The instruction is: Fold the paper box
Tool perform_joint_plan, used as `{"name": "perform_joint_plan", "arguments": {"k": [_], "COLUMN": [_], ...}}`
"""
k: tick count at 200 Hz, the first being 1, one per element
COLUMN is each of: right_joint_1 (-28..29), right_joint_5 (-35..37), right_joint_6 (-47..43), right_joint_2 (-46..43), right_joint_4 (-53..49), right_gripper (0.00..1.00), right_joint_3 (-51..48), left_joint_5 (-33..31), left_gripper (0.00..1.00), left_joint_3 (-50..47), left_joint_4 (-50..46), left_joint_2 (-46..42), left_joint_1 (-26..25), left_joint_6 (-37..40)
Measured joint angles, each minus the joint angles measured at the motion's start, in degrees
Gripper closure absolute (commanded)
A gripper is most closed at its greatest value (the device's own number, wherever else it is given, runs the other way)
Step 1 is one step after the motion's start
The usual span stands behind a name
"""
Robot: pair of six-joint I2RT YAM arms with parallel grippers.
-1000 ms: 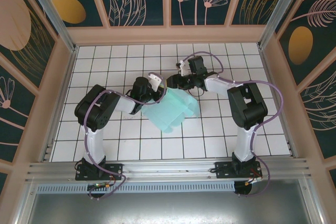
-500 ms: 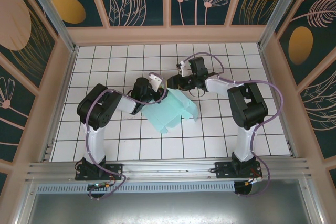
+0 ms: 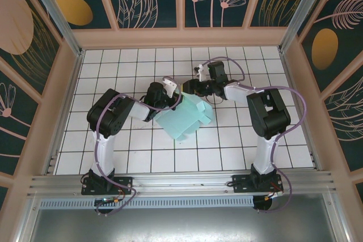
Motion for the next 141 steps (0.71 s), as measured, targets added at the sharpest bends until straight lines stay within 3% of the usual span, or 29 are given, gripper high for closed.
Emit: {"name": "perform_joint_plan", "arguments": {"k": [13,24,37,69,101,141], "right_joint_1": [-0.02,-0.02,-0.02,0.0,0.04,0.09], "right_joint_5": [-0.09,-0.13,-0.22,-0.24,-0.37,-0.42], "right_joint_6": [0.02,0.02,0.0,-0.24,-0.66,-0.63], "right_joint_2": [0.0,0.0,0.0,0.0,0.0,0.0], "right_joint_4": [-0.02,-0.02,-0.13,-0.92,-1.7,-2.29], "right_gripper": [0.48,0.48,0.48,0.49,0.53,0.53], "right_joint_3": [0.0,0.0,0.0,-0.02,-0.02,-0.02], "left_joint_5": [0.02,0.04,0.24,0.13,-1.14,-3.04], "left_gripper": [1.0,0.87,0.8,0.78,0.64,0.61], "left_joint_3": [0.0,0.0,0.0,-0.5,-2.67,-5.92], "left_joint_4": [0.0,0.0,0.02,0.48,0.66,4.26], "left_joint_2": [0.0,0.0,0.0,-0.09,-1.42,-3.5], "left_joint_1": [0.0,0.0,0.0,0.02,0.0,0.0], "left_joint_6": [0.0,0.0,-0.39,-1.38,-1.4,-1.44]}}
